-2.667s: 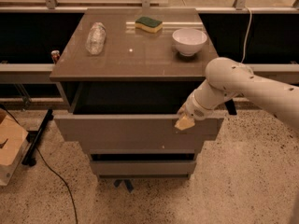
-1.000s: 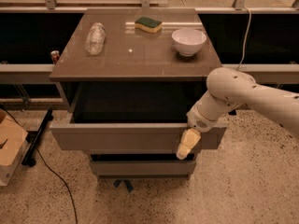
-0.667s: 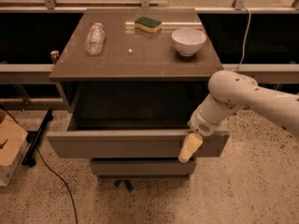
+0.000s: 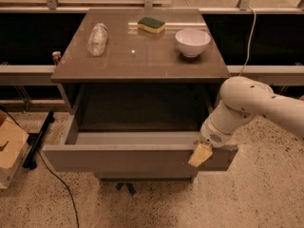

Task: Open top drawer

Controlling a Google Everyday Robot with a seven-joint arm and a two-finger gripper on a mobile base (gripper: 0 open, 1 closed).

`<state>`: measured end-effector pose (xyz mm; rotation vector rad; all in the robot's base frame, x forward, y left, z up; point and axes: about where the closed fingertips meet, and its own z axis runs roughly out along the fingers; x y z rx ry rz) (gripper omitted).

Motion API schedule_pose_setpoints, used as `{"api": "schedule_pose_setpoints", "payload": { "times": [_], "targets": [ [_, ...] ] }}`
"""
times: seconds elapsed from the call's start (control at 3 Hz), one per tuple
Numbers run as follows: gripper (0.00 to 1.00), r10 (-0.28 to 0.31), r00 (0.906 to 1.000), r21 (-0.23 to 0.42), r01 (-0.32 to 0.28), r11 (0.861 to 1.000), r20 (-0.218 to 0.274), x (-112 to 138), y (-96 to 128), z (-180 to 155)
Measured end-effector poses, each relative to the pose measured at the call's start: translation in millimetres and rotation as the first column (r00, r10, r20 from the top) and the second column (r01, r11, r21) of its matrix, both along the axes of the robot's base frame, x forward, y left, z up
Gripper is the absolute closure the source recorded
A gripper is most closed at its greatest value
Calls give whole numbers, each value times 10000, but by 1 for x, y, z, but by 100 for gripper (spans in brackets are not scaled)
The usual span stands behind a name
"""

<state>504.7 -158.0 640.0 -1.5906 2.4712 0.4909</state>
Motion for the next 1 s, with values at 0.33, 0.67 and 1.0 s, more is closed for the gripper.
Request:
{"api": "schedule_pose_setpoints", "payload": {
  "times": [0.33,0.67,1.0],
  "targets": [
    [90,-458,9979,-5,458,9989,-447,-32,-7,0],
    [90,-458,9979,-5,459,9989,-447,-31,-7,1],
    [67,-459,9979,-5,459,9989,-447,-31,-7,1]
  ]
}}
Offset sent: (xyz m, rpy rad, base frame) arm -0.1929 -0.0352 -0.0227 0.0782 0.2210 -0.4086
